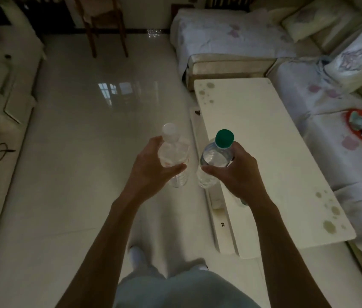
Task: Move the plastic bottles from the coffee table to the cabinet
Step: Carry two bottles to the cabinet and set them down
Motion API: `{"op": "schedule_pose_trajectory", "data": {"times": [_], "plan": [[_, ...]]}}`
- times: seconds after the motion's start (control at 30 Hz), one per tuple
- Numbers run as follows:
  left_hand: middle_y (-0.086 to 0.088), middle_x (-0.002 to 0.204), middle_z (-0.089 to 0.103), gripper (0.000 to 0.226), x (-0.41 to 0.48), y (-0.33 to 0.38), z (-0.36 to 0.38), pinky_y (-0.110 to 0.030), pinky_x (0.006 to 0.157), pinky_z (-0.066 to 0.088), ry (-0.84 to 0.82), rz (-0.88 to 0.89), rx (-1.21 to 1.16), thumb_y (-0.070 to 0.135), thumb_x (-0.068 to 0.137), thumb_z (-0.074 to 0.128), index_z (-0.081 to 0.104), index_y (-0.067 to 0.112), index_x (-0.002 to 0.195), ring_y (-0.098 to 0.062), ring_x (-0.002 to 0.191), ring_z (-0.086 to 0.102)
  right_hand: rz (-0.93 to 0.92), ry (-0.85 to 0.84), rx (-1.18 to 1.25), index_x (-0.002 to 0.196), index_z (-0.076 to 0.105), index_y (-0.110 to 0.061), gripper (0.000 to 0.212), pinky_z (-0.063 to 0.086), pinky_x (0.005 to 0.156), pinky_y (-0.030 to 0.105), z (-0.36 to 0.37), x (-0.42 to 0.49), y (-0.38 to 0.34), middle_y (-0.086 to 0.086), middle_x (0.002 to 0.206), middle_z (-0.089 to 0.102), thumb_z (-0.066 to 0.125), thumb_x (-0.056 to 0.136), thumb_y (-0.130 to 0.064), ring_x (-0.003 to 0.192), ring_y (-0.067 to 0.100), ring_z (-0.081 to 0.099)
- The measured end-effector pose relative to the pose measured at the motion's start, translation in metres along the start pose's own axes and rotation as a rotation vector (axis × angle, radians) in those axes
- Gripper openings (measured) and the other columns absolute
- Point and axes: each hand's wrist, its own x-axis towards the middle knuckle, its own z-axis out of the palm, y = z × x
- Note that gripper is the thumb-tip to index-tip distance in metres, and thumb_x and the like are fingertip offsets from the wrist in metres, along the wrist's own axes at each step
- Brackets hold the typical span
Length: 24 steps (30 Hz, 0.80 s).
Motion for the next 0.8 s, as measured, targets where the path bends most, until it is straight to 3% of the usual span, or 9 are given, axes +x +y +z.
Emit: {"op": "schedule_pose_trajectory", "data": {"times": [0.23,0.8], "plan": [[0.009,0.118,0.058,0.073,0.007,-0.058,-0.088,-0.041,0.090,0.053,0.048,-0.034,-0.022,0.042,0.066,0.082,0.042,0.030,0.126,-0.015,0.105,0.061,-0.066,-0.044,-0.056,0.124,0.052,-0.011,0.069,0.042,0.077,0.016,0.071,0.024,-0.073,0.003,0.114,0.067,0.083,0.068,-0.036,0.091,0.009,0.056],[0.015,0.113,0.051,0.075,0.012,-0.123,-0.211,-0.025,0.089,0.045,0.252,-0.193,-0.050,0.032,0.069,0.081,0.041,0.022,0.132,-0.010,0.103,0.054,-0.183,-0.220,-0.013,0.130,0.051,-0.012,0.072,0.049,0.096,0.032,0.177,0.083,-0.183,0.002,0.125,0.064,0.084,0.069,-0.033,0.110,0.017,0.060]]}}
